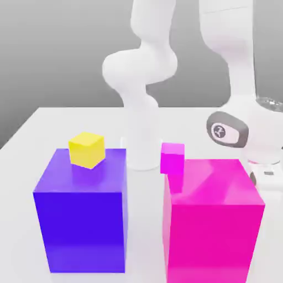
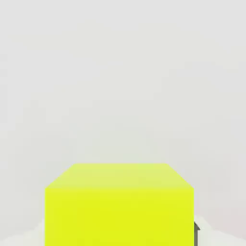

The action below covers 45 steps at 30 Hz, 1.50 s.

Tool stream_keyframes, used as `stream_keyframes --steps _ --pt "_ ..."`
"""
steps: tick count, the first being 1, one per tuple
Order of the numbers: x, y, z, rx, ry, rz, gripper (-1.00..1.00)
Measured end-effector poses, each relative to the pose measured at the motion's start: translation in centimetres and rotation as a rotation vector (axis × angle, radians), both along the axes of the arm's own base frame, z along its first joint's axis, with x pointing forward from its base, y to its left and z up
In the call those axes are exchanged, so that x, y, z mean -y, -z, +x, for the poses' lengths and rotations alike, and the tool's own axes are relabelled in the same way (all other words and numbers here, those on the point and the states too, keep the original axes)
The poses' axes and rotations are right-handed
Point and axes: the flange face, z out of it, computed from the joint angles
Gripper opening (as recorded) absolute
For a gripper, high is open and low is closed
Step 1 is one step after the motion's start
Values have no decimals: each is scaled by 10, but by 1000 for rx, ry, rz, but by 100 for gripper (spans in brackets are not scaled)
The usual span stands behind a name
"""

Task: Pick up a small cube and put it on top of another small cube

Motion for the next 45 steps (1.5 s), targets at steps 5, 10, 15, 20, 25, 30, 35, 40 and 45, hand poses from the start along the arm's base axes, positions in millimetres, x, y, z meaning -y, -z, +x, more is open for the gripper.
stream_keyframes --steps 5,10,15,20,25,30,35,40,45 --pt "0 -47 0 3 -7 0 -100" --pt "-10 -76 36 84 -133 13 -100" --pt "-5 -121 92 190 -217 9 -100" --pt "44 -201 165 279 -142 -7 -100" --pt "88 -233 170 220 105 23 -100" --pt "125 -257 158 147 365 49 -100" --pt "162 -281 141 84 626 55 -100" --pt "195 -303 117 34 884 40 -100" --pt "219 -311 94 0 1111 9 -100"
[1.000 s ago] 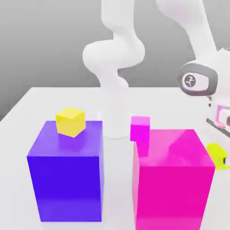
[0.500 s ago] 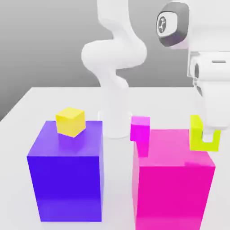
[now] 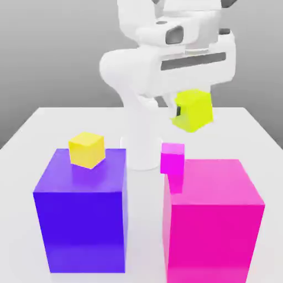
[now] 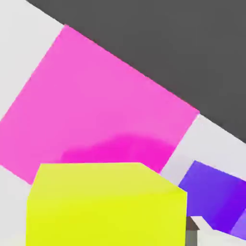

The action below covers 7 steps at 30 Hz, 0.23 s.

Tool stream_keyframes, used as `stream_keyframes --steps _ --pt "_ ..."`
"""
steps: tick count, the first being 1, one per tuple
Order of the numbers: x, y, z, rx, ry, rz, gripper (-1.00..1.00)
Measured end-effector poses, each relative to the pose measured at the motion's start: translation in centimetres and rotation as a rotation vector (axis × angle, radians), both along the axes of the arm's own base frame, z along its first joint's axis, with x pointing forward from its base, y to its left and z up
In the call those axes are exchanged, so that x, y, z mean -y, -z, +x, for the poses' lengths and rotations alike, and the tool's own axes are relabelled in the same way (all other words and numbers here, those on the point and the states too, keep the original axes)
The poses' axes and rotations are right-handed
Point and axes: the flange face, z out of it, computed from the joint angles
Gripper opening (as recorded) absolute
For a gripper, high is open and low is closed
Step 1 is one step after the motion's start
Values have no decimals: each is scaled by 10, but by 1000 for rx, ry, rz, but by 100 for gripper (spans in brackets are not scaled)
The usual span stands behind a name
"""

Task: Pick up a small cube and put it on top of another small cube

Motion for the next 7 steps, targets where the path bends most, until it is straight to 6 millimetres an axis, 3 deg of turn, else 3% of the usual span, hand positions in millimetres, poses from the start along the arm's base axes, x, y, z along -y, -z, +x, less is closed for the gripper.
stream_keyframes --steps 3,4,7 --pt "2 38 -2 -4 22 -1 -100" --pt "2 49 -2 -4 23 -2 100" --pt "2 49 -2 -4 23 -1 100"
